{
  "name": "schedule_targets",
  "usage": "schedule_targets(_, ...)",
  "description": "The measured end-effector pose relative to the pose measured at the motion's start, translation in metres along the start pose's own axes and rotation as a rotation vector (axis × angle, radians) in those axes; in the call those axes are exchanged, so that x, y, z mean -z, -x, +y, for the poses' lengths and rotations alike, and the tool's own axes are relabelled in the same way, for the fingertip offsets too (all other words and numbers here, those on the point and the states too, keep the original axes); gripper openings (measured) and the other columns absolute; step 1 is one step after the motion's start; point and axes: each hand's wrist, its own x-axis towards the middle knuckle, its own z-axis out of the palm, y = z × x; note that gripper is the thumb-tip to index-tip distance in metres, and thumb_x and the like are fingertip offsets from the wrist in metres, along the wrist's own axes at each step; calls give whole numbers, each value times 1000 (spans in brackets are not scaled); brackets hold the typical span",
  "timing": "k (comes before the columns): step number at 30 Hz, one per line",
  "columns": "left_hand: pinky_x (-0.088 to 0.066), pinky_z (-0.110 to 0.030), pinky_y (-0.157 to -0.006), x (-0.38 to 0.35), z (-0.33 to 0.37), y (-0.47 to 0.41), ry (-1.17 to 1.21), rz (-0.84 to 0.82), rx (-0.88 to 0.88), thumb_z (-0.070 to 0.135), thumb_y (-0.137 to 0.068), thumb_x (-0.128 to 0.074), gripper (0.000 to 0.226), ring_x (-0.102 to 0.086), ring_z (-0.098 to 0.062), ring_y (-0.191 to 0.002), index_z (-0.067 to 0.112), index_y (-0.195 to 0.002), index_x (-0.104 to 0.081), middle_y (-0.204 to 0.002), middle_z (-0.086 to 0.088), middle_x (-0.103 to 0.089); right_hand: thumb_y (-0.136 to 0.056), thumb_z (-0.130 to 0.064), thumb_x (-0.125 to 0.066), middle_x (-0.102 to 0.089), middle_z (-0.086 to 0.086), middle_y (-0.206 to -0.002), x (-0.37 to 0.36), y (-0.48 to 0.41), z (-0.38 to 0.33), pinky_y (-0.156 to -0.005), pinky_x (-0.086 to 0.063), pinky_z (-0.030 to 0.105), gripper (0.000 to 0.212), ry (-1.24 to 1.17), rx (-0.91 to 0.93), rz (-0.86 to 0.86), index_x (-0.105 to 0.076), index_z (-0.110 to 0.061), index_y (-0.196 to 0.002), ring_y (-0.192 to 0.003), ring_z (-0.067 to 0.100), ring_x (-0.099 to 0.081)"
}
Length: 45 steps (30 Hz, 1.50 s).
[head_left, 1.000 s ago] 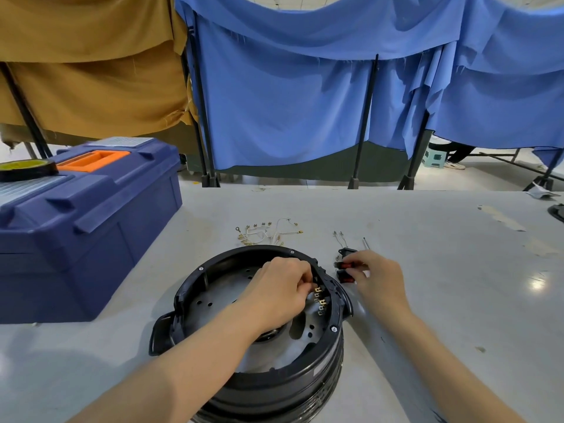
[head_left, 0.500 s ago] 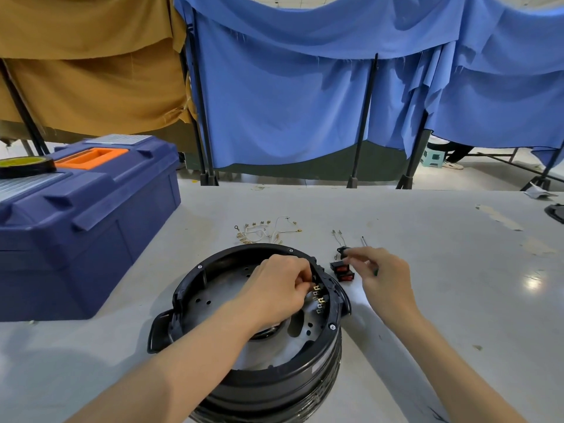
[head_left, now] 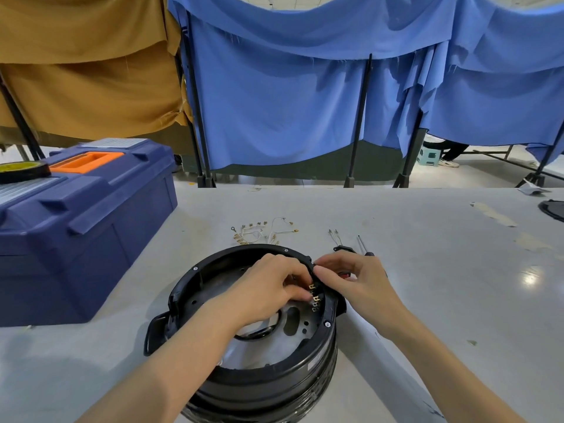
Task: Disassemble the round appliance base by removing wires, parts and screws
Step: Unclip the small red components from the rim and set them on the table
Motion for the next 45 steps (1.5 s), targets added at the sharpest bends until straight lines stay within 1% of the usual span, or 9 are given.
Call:
schedule_targets(3,-52,-30,-78,2,1,0,-26,-15,-17,22,-81,-76,10,-60,-2,-79,27,-90,-72,-78,19,-63,-87,-18,-69,-73,-6,-81,-9,1,1,-82,-55,40,8,13,-2,58,-76,-18,-85,-82,11,-67)
schedule_targets(8,-50,-37,-88,13,8,-3,-118,-130,-7,27,-86,-71,13,-62,-12,-91,21,-97,-72,-94,3,-69,-86,-13,-67,-73,-9,-76,-18,2,0,-77,-54,30,12,1,-14,142,-76,-18,-80,-79,9,-67)
schedule_targets(18,-51,-40,-83,22,12,-8,-219,-213,0,26,-90,-65,7,-61,-14,-83,21,-87,-69,-84,1,-68,-88,-21,-63,-71,-11,-72,-36,4,2,-69,-51,28,15,-22,-77,240,-73,-20,-77,-71,6,-65)
schedule_targets(22,-49,-40,-88,22,8,-7,-224,-211,13,29,-91,-64,5,-56,-11,-91,30,-91,-69,-89,6,-67,-97,-24,-57,-71,-7,-69,-26,3,1,-63,-52,22,28,-123,-116,189,-74,-19,-75,-65,4,-65)
schedule_targets(25,-50,-39,-86,23,8,-7,-221,-206,4,28,-90,-65,6,-58,-11,-90,30,-89,-70,-88,7,-68,-96,-16,-57,-74,-1,-77,-13,2,-1,-69,-56,25,21,-147,-132,80,-76,-13,-86,-74,8,-68)
schedule_targets(31,-51,-39,-85,26,7,-11,-259,-180,43,25,-88,-68,6,-63,-15,-89,24,-92,-73,-91,3,-69,-90,-2,-64,-73,11,-91,3,2,-1,-67,-56,24,12,-197,-133,-88,-75,-4,-96,-82,18,-70)
schedule_targets(34,-52,-31,-85,22,4,-6,-182,-88,86,22,-84,-73,12,-65,-11,-88,22,-96,-76,-91,4,-72,-84,1,-69,-74,10,-93,6,2,0,-67,-55,21,13,-223,-114,-137,-75,-5,-94,-89,16,-70)
schedule_targets(39,-44,-12,-67,16,3,2,-80,28,76,22,-84,-73,9,-63,-4,-76,22,-92,-78,-80,10,-72,-82,2,-71,-74,8,-92,7,1,1,-66,-55,20,15,-240,-86,-157,-75,-6,-95,-90,14,-69)
schedule_targets(45,-53,-33,-70,12,13,6,-158,120,142,22,-81,-73,7,-61,-11,-72,27,-80,-78,-73,8,-71,-88,-3,-67,-76,4,-97,7,2,1,-64,-57,26,20,-262,-92,-170,-75,-10,-104,-92,17,-71)
